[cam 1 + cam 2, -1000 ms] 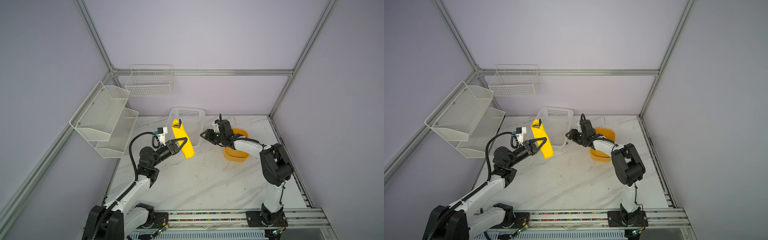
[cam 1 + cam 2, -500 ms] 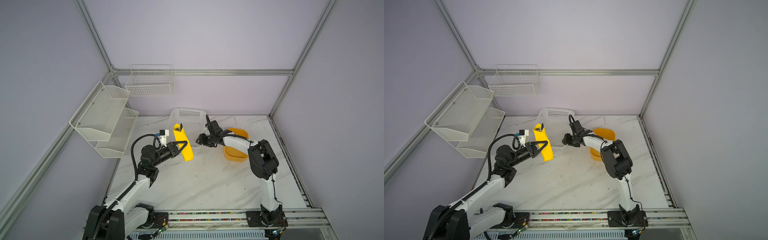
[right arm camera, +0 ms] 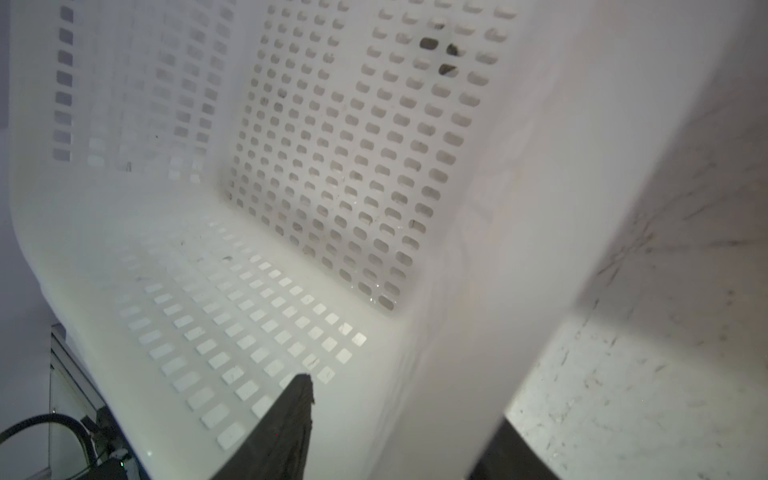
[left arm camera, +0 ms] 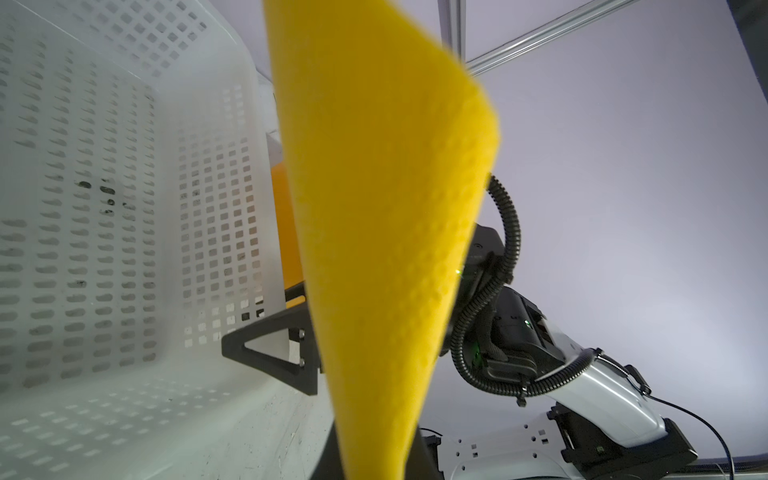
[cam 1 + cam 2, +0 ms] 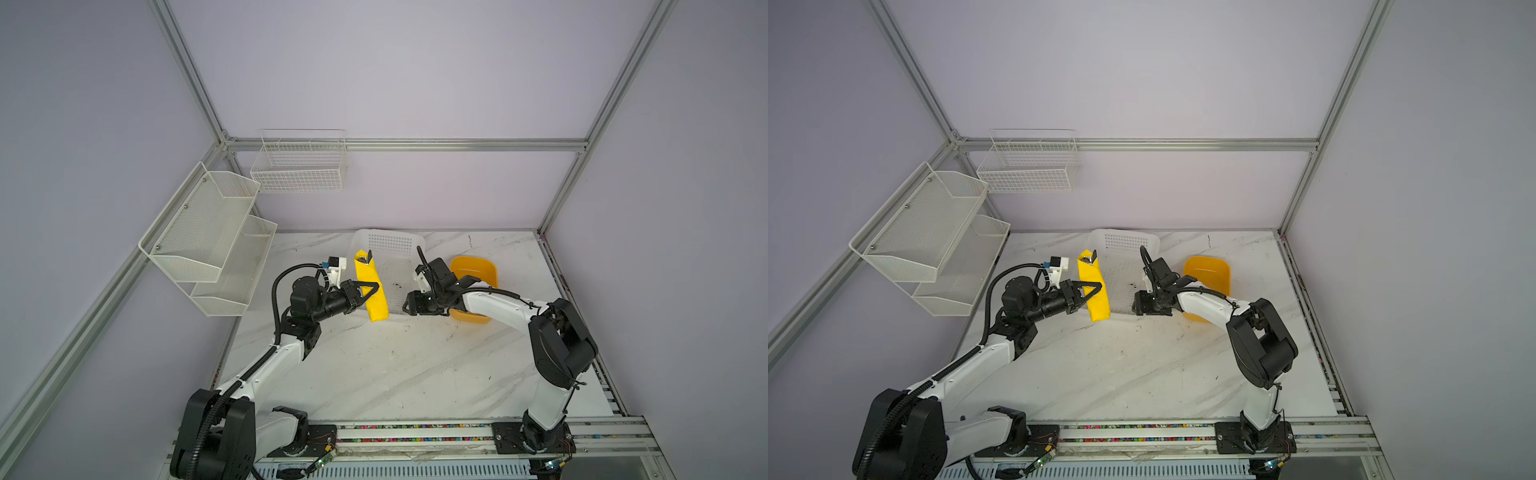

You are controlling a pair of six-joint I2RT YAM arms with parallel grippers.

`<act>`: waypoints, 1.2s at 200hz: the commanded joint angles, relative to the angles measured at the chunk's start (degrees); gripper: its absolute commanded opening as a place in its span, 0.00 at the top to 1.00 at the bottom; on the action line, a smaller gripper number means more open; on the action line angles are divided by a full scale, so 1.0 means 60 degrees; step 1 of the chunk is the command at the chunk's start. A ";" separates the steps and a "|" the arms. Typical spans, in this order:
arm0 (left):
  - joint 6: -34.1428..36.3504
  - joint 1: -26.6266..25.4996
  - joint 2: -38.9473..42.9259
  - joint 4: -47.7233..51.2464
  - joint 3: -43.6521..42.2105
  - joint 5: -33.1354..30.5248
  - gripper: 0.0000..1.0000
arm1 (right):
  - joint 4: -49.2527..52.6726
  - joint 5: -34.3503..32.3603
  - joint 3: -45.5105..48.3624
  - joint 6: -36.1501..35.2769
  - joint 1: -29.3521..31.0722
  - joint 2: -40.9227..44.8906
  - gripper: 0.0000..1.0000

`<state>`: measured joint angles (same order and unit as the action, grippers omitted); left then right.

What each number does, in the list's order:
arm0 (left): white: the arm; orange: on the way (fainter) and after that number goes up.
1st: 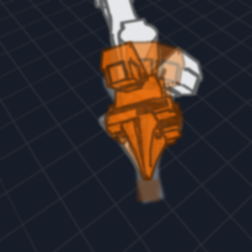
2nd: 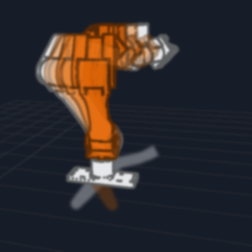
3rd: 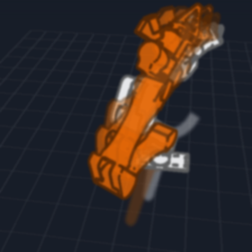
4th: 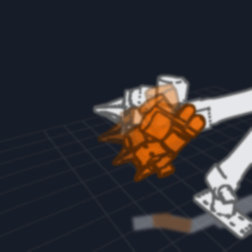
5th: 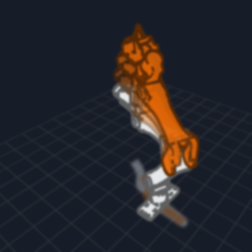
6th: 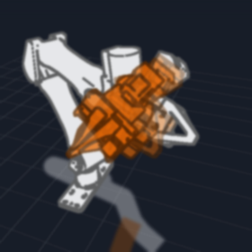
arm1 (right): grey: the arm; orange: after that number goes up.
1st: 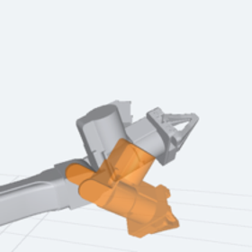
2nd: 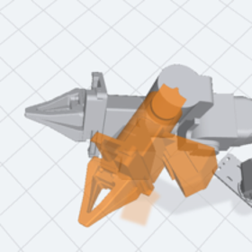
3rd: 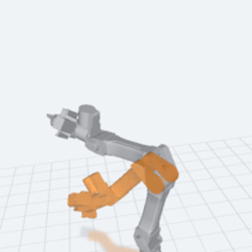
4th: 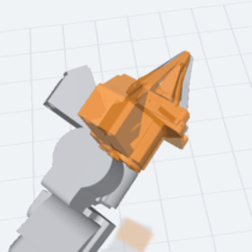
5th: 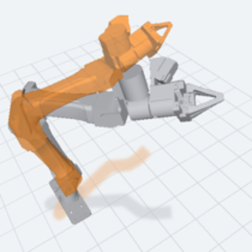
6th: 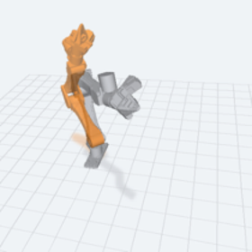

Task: Place the utensils on the paper napkin and roll it up
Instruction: 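Carry the yellow bundle with the left gripper over the white basket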

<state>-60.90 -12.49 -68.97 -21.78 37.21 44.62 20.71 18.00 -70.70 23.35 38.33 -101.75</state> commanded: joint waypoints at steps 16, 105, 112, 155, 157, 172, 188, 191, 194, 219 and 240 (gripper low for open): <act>0.1490 -0.0124 -0.0592 0.1442 0.1884 0.0392 0.94 | -0.0167 0.0596 0.0793 -0.0470 0.0146 0.1439 0.43; 0.4141 -0.1234 -0.3074 0.4893 0.4419 0.0058 0.95 | -0.0684 -0.3098 0.1633 0.0313 0.0029 0.4755 0.40; 0.4213 -0.1251 -0.3239 0.4957 0.4571 0.0059 0.95 | -0.0847 -0.3248 0.1746 0.0399 0.0017 0.4944 0.39; 0.4785 -0.1258 -0.4310 0.5439 0.5619 0.0163 0.95 | -0.2292 -0.2969 0.2488 0.1071 -0.0016 0.5554 0.37; 0.4825 -0.1258 -0.4373 0.5470 0.5670 0.0165 0.95 | -0.2356 -0.2934 0.2512 0.1109 -0.0016 0.5557 0.37; 0.5039 -0.1258 -0.4789 0.5824 0.6070 0.0156 0.96 | -0.2733 -0.2748 0.2638 0.1353 -0.0023 0.5535 0.36; 0.5182 -0.1258 -0.5111 0.5992 0.6322 0.0161 0.96 | -0.2910 -0.2708 0.2649 0.1517 -0.0019 0.5428 0.36; 0.5185 -0.1258 -0.5163 0.5978 0.6352 0.0185 0.96 | -0.2922 -0.2700 0.2643 0.1534 -0.0016 0.5412 0.36; 0.5198 -0.1256 -0.5217 0.5960 0.6383 0.0208 0.96 | -0.2937 -0.2682 0.2642 0.1552 -0.0016 0.5394 0.36; 0.5357 -0.1241 -0.5767 0.6086 0.6865 0.0347 0.96 | -0.3044 -0.2673 0.2644 0.1700 -0.0027 0.5226 0.36; 0.5375 -0.1200 -0.6279 0.6080 0.7249 0.0352 0.97 | -0.2826 -0.2875 0.2455 0.1805 -0.0027 0.5016 0.37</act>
<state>-30.76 -19.99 -105.10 15.42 73.69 44.69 4.73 1.72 -55.05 32.53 38.50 -70.26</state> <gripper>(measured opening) 0.077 0.636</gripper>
